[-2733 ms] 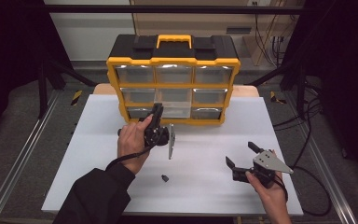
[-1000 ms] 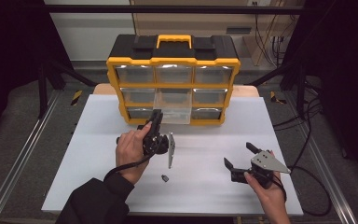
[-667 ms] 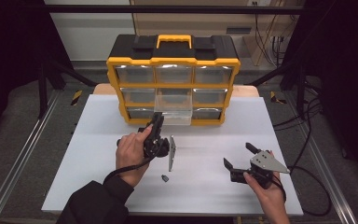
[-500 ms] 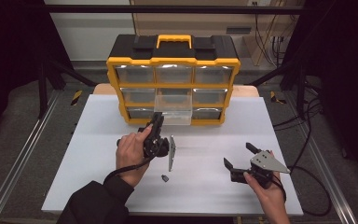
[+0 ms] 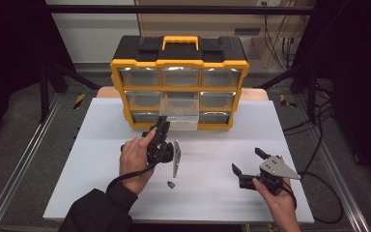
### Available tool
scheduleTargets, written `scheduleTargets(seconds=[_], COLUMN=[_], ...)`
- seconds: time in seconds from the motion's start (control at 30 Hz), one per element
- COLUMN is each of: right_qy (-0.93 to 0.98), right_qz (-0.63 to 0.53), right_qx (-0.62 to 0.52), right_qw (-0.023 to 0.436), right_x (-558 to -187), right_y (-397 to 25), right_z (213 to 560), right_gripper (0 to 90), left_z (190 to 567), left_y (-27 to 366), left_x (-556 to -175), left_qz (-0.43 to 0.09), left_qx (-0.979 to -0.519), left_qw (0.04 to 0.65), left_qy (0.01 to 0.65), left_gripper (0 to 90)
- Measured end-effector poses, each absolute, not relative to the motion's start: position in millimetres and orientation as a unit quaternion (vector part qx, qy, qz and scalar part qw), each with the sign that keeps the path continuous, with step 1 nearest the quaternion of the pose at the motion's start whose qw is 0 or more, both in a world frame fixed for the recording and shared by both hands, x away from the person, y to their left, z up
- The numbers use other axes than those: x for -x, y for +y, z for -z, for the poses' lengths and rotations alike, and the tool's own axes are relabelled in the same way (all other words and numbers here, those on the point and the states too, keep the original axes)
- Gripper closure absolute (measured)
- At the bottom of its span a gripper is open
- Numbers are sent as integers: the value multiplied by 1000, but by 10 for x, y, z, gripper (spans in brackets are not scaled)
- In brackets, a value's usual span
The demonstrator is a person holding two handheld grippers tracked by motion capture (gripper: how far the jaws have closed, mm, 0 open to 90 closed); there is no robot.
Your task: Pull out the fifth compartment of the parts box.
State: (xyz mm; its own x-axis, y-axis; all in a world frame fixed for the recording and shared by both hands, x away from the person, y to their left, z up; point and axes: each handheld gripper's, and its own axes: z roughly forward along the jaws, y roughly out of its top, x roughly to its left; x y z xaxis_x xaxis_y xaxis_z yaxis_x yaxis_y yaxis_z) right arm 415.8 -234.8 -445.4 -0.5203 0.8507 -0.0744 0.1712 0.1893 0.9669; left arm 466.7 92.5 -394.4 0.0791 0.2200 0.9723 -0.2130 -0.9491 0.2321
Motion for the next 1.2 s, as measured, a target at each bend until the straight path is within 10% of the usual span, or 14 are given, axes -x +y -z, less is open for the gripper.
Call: scheduleTargets(seconds=[0.67, 1.2], right_qy=[711, 731], right_qz=[-515, -524], right_qx=[-369, -362], right_qw=[306, 243], right_x=[-4166, -4135], right_y=[-2287, -2053], right_z=[4453, 4382], right_gripper=[32, 33], left_z=[3990, 4073], left_y=[1410, 2305], left_x=[-4489, -4274], left_qz=[-549, -407], left_qx=[-728, -698], left_qw=[363, 503], left_qy=[192, 307], left_gripper=[175, 61])
